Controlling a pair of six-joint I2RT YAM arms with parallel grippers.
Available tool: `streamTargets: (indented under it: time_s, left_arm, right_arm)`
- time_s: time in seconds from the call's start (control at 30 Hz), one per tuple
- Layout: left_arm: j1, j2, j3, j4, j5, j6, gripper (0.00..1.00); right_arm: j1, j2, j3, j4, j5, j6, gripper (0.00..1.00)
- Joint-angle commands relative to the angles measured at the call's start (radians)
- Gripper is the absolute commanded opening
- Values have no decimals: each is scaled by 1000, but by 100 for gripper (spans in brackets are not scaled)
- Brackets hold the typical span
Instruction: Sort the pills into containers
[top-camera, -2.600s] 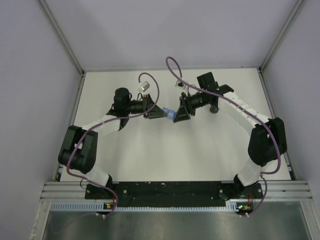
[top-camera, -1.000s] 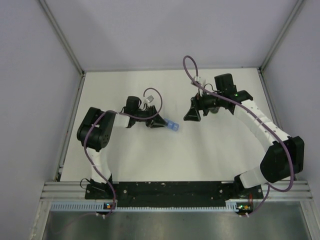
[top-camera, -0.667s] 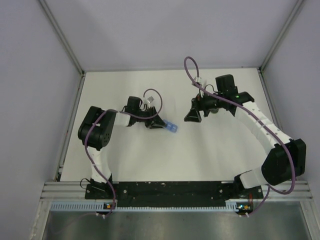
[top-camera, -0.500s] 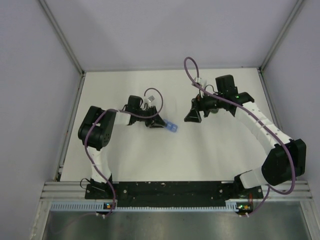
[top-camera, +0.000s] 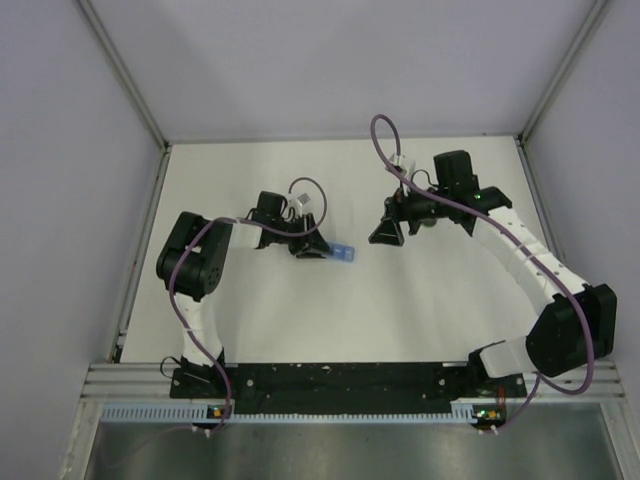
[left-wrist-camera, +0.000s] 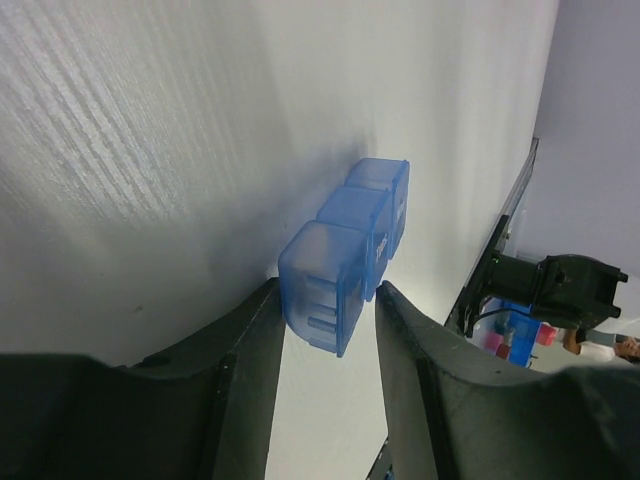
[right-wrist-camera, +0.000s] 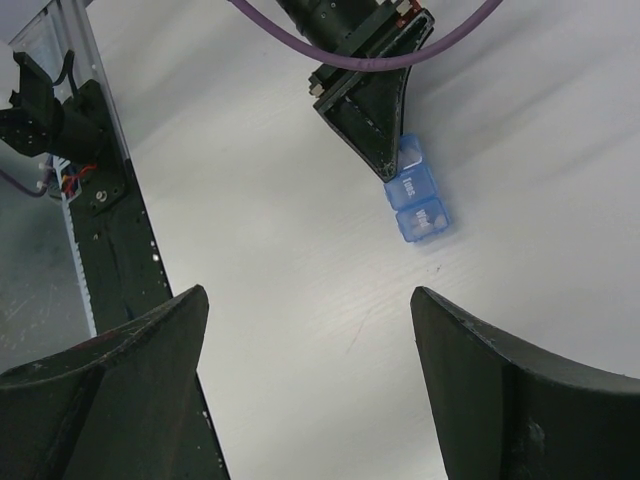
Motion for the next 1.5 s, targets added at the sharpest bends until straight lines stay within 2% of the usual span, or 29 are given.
streamTargets:
  time_s: [0.0,0.27,0.63,0.97,1.47]
  left_arm:
    - [-3,-8,27,-25,-38,47,49]
    - [-3,-53,24,-62,-75,89,62]
    - [-3,-122,25,-162,-206,177,84]
    - [-3,-174,58,-257,-337,257,88]
    - [2,-326,168,-427,-605,415,93]
  right_arm:
    - [-5,-54,-10,39,-2,3,82]
    - [-5,-77,-21,42,22,1,83]
    - [-5,-130,-47,51,82,-8,84]
    - [-6,-167,-59,68,162,-19,87]
    - [-5,-250,-154,118,537,-76,96]
